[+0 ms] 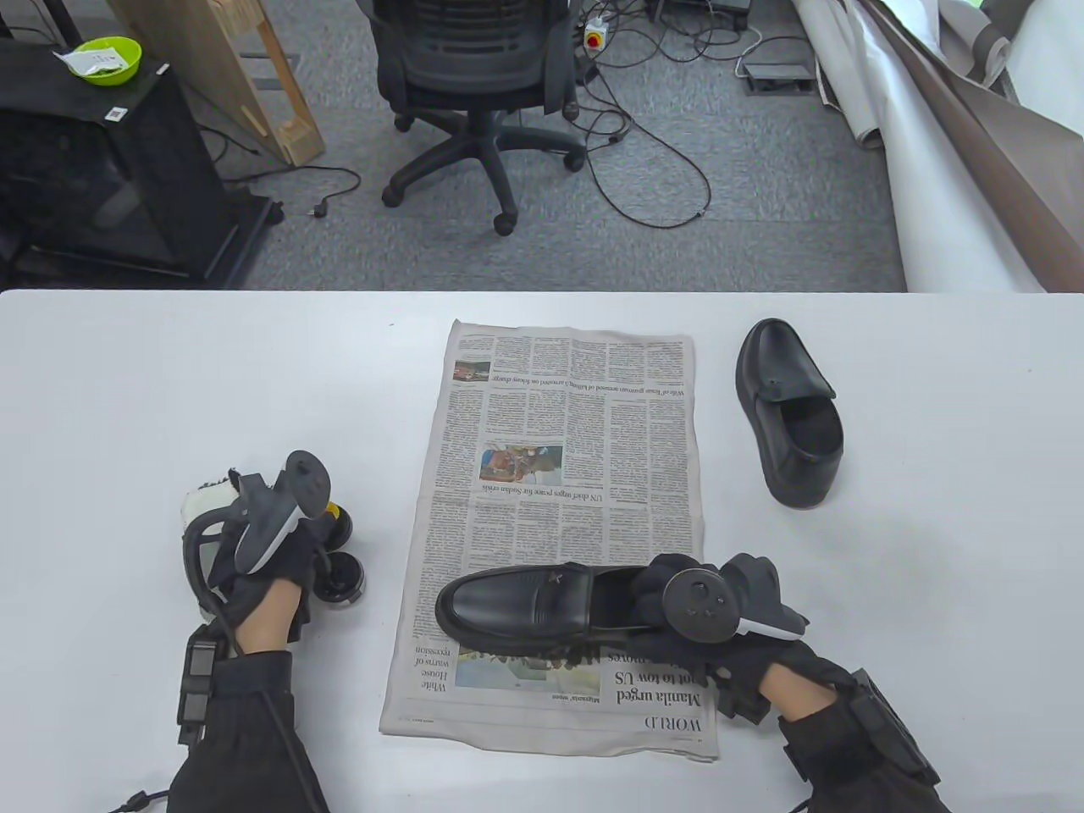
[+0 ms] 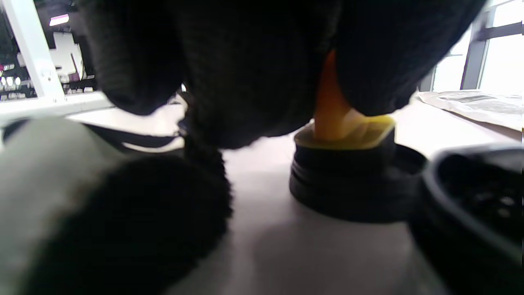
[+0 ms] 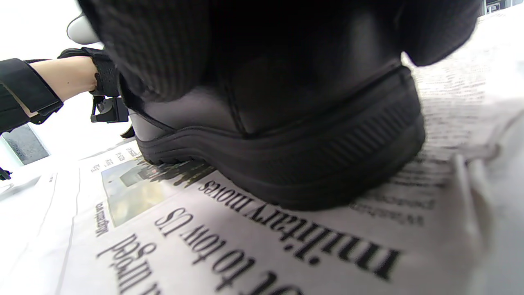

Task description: Dip and apply built-in sponge shoe polish on shoes

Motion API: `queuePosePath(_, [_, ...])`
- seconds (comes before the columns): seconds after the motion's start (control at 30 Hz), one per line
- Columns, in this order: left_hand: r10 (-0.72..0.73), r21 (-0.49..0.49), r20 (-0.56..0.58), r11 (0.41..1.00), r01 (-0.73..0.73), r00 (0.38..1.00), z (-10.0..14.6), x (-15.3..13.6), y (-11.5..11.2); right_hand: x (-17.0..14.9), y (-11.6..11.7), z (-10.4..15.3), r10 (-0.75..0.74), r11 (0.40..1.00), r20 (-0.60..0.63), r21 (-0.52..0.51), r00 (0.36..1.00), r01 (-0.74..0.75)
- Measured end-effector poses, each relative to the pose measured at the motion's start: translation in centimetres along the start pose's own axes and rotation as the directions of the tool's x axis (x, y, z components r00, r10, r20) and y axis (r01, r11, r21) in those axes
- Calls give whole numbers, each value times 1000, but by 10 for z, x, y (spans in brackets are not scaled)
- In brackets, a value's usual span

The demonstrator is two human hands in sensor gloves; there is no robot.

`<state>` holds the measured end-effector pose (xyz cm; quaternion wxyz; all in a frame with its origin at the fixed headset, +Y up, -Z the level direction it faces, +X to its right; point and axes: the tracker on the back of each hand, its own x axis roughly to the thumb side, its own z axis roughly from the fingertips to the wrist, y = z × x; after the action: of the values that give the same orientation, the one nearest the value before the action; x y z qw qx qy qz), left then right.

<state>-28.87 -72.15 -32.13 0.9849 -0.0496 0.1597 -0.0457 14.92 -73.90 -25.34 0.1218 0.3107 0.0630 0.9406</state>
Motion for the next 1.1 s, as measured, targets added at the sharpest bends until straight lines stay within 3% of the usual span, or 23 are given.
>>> queuePosePath(0.1, [8,-1,10,1000,-8,1000,10,-5,13,0,0,0,3,1000,0,0,1000,-3])
queuePosePath(0.23, [84,-104,84,992,-75,993,27,-7,28,0,0,0,7,1000,-3,0,1000,-7])
queuePosePath(0.43, [22,-253,185,967,26,982,40,7,30,1,0,0,12,1000,-11,0,1000,-12])
queuePosePath(1.0, [-89,-223,154,967,122,984,40,21,20,2,1,1,19,1000,-17,-2,1000,-19])
queuePosePath(1.1, [-77,-198,153,974,107,985,45,19,29,2,1,1,19,1000,-16,-1,1000,-19])
